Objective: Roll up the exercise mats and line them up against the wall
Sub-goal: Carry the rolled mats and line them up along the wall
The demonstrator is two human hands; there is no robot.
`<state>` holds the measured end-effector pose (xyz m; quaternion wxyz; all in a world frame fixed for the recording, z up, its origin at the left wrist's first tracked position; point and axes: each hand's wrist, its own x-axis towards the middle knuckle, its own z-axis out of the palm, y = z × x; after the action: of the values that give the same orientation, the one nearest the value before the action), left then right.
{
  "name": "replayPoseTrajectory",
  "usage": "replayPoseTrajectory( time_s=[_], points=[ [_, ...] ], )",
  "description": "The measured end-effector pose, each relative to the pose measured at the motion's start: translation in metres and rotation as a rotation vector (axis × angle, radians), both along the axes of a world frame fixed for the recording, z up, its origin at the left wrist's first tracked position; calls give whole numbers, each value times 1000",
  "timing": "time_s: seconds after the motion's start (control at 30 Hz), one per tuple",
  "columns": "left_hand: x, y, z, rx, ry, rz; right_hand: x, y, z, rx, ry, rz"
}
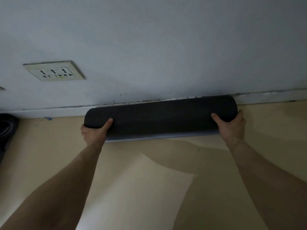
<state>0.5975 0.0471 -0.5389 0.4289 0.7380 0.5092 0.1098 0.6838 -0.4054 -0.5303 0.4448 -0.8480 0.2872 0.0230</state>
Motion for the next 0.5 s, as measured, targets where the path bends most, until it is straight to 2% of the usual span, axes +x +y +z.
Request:
replayPoseTrajectory(
  time_s=[0.13, 0.27, 0.33, 0.37, 0.43, 0.5],
  points=[
    [12, -9, 6, 91, 47, 20, -5, 6, 7, -51, -12, -3],
    [13, -8, 0, 192, 81, -61, -12, 5, 7, -96, 55, 105],
    [12, -6, -2, 184, 94, -86, -12, 8, 10, -247, 92, 187],
    [12, -6, -1, 181, 94, -89, -11, 14, 14, -406, 81, 292],
    [10, -7, 3, 167, 101, -99, -7, 32, 25, -709, -5, 654],
    [8, -10, 6, 155, 92, -114, 3, 60, 39, -889, -31, 1036]
  ],
)
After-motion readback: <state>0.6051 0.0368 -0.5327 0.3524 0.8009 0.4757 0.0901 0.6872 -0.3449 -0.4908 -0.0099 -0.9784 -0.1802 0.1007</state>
